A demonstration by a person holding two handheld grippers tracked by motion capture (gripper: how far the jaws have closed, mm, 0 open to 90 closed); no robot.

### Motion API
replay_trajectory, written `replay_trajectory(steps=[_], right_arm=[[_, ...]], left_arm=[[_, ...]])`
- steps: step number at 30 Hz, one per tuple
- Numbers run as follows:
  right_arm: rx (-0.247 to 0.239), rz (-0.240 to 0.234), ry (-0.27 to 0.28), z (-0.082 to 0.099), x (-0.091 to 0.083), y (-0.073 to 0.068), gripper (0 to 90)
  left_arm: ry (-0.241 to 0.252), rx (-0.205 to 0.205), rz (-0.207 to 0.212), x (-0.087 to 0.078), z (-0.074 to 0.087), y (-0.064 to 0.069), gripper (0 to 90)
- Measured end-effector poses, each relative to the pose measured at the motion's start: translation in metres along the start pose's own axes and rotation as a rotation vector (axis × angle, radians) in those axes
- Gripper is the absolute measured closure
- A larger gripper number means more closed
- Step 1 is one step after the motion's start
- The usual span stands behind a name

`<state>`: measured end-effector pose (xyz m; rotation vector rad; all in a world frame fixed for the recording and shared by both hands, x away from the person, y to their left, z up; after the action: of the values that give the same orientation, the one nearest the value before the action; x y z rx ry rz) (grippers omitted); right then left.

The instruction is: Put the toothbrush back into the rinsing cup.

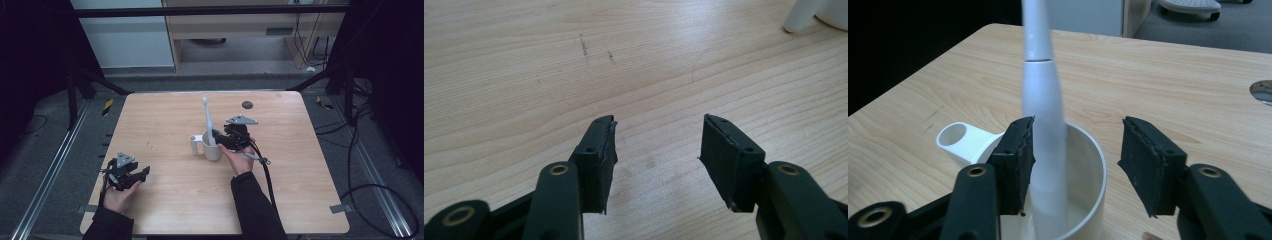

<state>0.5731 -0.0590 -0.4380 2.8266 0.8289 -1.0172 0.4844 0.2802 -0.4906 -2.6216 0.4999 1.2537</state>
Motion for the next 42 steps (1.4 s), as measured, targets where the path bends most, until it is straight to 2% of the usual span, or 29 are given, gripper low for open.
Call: replay_trajectory(steps=[10, 15, 19, 21, 27, 39, 42], right_arm=[[-0.042, -0.029, 0.018, 0.007, -0.03, -0.003, 33.5], [-0.077, -0.035, -0.009, 0.016, -0.047, -0.003, 30.0], [-0.085, -0.048, -0.014, 0.025, -0.06, -0.001, 27.4], [-0.076, -0.052, -0.017, 0.028, -0.066, 0.003, 26.0], [-0.082, -0.021, -0.032, 0.044, -0.083, 0.016, 23.7], [-0.036, 0.031, -0.057, 0.088, -0.11, 0.053, 22.8], [-0.033, 0.059, -0.078, 0.101, -0.113, 0.064, 22.3]], left_arm=[[-0.002, 0.0, 0.001, 0.0, 0.0, 0.0, 47.2], [-0.002, 0.0, -0.002, 0.0, 0.0, 0.001, 47.2], [-0.003, 0.001, -0.003, 0.0, 0.0, 0.001, 47.1], [0.0, 0.002, -0.002, 0.0, 0.0, 0.001, 46.9], [0.001, 0.003, -0.004, 0.0, 0.0, 0.001, 46.4], [0.005, 0.01, -0.003, 0.001, 0.001, 0.002, 44.1], [0.004, 0.013, -0.004, 0.001, 0.001, 0.001, 43.0]])
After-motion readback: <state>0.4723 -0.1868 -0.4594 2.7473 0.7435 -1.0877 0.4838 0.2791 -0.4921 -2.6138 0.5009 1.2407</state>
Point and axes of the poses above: each handheld gripper's, and its own axes: x roughly forward along the jaws, z roughly out of its underside, y roughly to its right, the point moved 3 cm from there along x, roughly forward along the jaws, and after that the axes turned 10 degrees about -y, right-handed, at the moved point
